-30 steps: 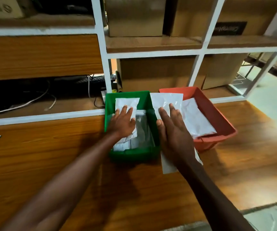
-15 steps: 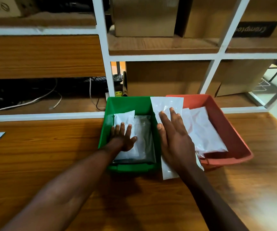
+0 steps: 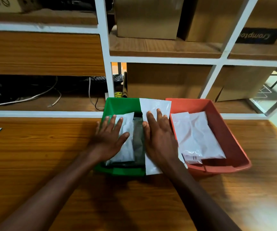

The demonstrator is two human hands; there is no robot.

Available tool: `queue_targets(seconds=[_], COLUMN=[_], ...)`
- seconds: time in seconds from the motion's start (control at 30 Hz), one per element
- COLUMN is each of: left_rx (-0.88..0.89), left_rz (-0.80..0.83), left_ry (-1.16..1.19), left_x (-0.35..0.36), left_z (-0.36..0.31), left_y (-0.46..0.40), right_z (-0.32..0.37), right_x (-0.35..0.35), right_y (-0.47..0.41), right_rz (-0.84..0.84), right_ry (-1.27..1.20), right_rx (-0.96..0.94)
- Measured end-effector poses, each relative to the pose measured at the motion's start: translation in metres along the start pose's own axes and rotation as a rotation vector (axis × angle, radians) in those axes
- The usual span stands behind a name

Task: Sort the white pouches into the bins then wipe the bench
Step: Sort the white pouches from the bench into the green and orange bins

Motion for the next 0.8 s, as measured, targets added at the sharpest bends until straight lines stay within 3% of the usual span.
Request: queue_targets(seconds=[0.2,0.43,0.8], left_rx=[-0.003,0.024,0.048], left_rz=[-0.177,-0.247,-0.269], left_ry=[0.127,0.253,0.359], left_x=[-0.031,-0.033,-0.035], left_z=[0.039,0.059,0.077], left_y=[0.040,0.047,0.055], right_z=[0.028,-0.038,-0.047], right_x=[0.058,0.152,0.182], right_y=[-0.032,-0.047,-0.036], right_rz=[0.141,0.400,0.535], right_ry=[0.125,0.252,0.232], right_rx=[0.018,0.162,0.204])
Point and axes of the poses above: each hand's wrist, its own y-axis away from the middle knuckle, its own x-axis out of the palm, z = x × y, the point moved 10 cm from there along -y, towards the middle knuckle, and after that the axes turned 2 degrees about -y, right-handed, at the moved point
